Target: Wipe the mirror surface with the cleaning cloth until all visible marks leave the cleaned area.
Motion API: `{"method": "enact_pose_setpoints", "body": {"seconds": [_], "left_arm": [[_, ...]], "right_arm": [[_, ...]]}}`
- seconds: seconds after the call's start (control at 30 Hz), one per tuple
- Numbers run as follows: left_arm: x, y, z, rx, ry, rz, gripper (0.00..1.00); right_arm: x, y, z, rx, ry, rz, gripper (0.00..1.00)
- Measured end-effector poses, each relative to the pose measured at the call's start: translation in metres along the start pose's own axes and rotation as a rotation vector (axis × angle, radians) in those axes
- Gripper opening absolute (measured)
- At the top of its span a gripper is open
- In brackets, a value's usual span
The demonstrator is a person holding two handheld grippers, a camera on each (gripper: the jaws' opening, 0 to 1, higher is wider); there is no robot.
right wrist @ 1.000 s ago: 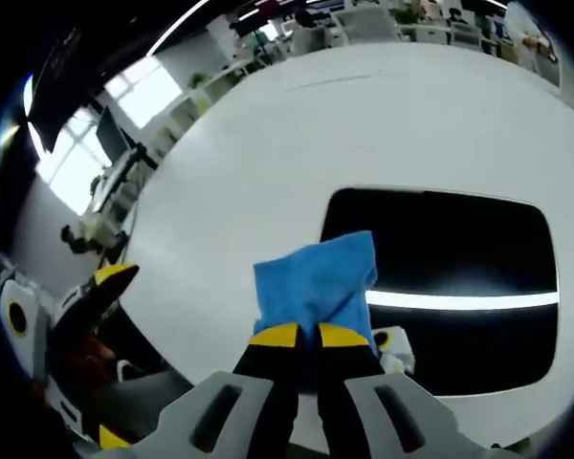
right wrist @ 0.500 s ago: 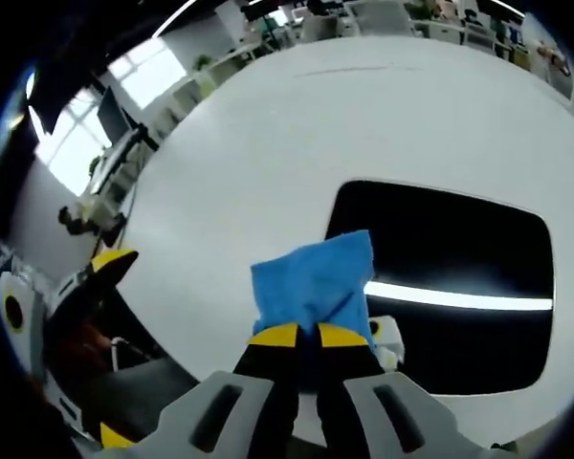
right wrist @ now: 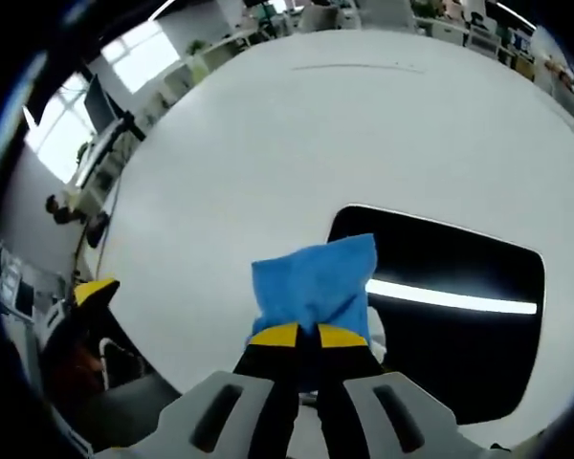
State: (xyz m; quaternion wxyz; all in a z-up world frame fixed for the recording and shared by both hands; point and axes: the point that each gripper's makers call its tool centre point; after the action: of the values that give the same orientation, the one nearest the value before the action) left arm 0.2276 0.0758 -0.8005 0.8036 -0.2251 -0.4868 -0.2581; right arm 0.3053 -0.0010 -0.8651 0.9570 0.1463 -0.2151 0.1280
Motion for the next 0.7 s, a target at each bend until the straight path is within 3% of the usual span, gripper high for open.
{"method": "enact_pose_setpoints", "body": {"seconds": [0.37,0.7], "left_arm": [[0.000,0.002,0.000,0.007,-0.002,0.007,0.99],[-0.001,0.003,0.000,0.008,0.002,0.011,0.99]], "right_arm": [[0.021,-0.007,-0.009,-0.003,0.007,-0.015,0.00],[0.044,-0.015,-0.023,-0.017,-0.002,0.022,0.00]]}}
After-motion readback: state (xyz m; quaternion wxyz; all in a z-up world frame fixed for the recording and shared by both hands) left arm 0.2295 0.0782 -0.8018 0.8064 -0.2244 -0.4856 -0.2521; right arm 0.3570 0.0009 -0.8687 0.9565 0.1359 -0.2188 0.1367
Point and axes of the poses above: the point that each gripper's makers call its tool centre point, and the gripper's own axes: z roughly backward along the fingers, y roughly to its left, x roughly out of its top, and after that the axes turned 3 degrees about -y, right-handed
